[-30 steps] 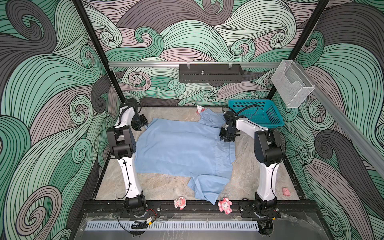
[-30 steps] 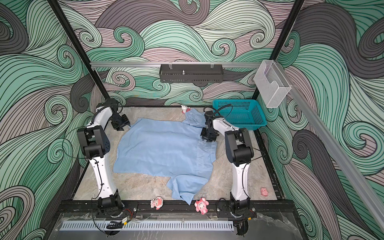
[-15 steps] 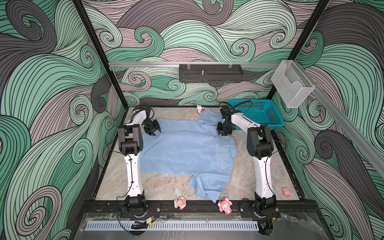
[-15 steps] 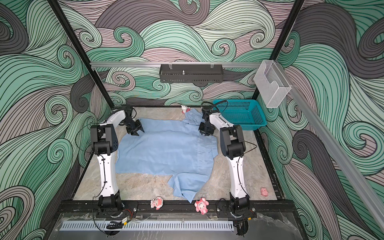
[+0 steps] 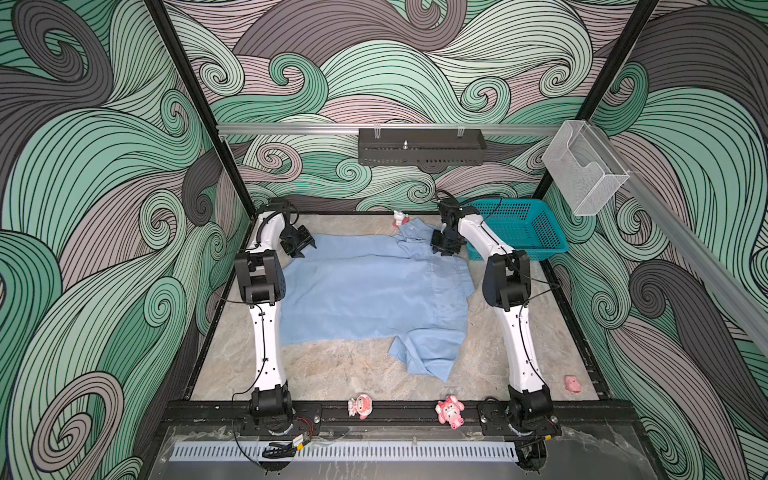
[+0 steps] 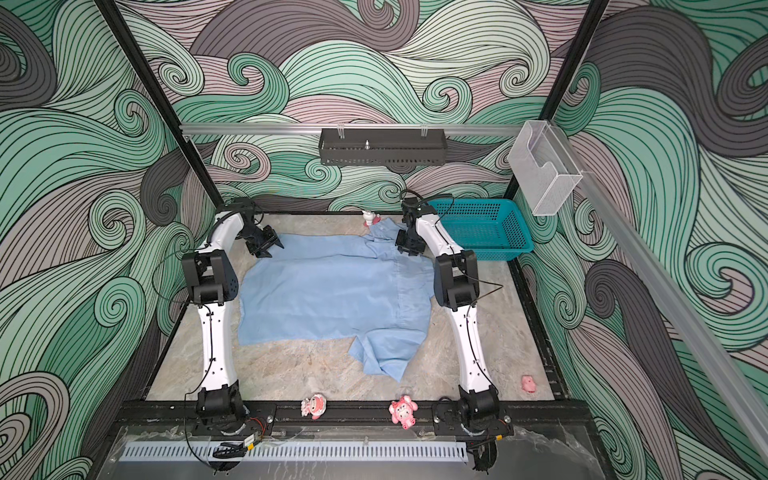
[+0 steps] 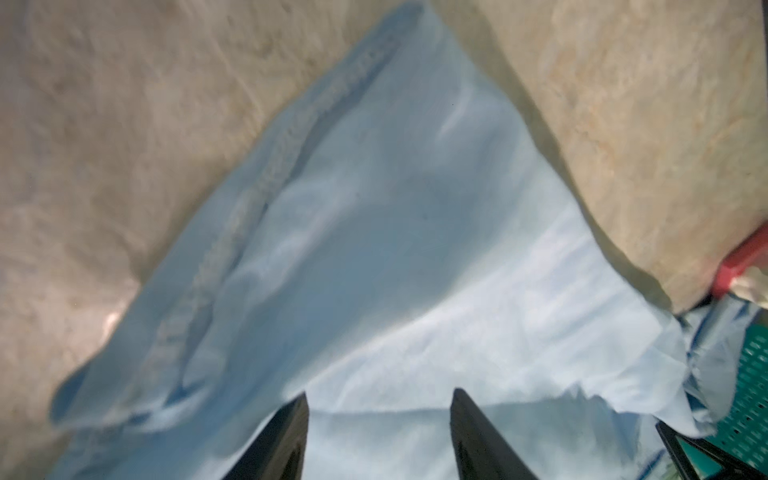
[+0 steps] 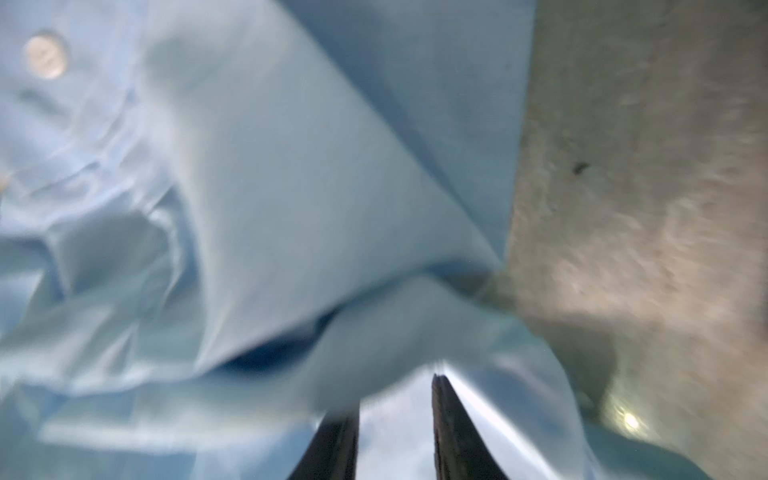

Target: Fold and stack the long sleeve shirts

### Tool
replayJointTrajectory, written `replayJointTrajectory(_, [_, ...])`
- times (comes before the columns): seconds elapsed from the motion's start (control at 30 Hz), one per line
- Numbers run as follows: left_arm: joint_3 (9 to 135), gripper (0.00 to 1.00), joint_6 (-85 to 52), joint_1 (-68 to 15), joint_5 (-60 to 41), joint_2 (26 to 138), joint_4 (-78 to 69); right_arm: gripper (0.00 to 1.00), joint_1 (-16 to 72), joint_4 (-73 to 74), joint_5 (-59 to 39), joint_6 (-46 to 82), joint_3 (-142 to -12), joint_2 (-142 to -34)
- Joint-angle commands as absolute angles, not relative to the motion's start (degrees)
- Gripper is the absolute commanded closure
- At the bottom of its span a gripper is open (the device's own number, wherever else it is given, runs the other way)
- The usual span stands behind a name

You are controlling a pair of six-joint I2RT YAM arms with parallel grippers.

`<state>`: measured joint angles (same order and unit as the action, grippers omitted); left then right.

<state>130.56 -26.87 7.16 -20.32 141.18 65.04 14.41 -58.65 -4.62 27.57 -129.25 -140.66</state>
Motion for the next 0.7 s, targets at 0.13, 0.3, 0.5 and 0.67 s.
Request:
replayJointTrajectory(0.13, [105.13,0.35,-30.80,7.64,-21.62,107.91,58.85,0.46,16.34,-60.60,-3.71,29.34,-108.81,-112.93])
replayJointTrajectory(0.3, [77.11,0.35,-35.24,8.24,-21.44,87.82,54.85,0.43,18.11,-56.24,-7.22,32.69,-84.28,-93.80])
replayJointTrajectory(0.5, [53.04,0.23,-42.29,9.87,-12.65,66.10,55.72,0.40,21.96,-53.74,-9.87,38.57,-62.41,-73.31])
replayJointTrajectory(0.67, [42.26,0.06,-47.21,13.26,-6.94,51.61,56.25,0.38,24.11,-53.15,-11.94,44.50,-50.74,-62.24])
